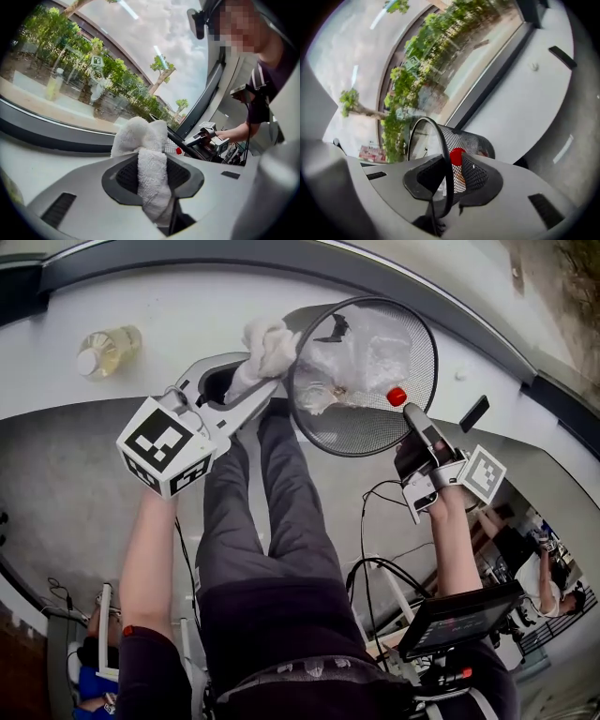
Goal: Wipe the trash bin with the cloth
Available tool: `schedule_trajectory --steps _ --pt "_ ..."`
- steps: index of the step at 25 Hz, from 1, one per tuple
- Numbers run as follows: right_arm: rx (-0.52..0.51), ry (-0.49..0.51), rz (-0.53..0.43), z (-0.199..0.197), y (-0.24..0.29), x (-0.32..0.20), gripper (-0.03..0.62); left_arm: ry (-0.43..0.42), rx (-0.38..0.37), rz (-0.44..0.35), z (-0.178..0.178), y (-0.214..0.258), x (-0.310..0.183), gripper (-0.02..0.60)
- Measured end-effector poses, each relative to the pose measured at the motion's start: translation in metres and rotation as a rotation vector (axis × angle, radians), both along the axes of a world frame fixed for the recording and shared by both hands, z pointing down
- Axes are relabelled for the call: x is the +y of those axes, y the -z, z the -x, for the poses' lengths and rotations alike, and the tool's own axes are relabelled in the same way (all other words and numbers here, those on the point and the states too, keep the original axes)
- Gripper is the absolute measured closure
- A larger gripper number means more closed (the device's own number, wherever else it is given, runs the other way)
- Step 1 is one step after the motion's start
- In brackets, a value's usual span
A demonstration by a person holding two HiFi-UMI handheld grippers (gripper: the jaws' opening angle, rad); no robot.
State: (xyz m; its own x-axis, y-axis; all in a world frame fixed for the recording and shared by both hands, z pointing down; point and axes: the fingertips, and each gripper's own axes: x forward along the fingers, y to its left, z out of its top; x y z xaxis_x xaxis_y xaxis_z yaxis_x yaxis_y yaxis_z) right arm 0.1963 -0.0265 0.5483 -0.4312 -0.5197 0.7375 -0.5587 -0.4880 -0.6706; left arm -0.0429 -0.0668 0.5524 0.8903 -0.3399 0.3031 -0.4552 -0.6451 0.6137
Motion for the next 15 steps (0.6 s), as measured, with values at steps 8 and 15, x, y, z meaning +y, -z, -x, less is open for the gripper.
schedule_trajectory --steps 8,15 --pt "-0.090 -0.184 0.026 0.010 -0.006 0.008 0.494 0.019 0.001 0.033 -0.007 -0.003 0.033 0.472" --pt "-0.175 -0.200 0.048 0.021 -0.013 0.018 0.494 -0.031 -0.078 0.024 -0.038 -0.022 0.034 0.472"
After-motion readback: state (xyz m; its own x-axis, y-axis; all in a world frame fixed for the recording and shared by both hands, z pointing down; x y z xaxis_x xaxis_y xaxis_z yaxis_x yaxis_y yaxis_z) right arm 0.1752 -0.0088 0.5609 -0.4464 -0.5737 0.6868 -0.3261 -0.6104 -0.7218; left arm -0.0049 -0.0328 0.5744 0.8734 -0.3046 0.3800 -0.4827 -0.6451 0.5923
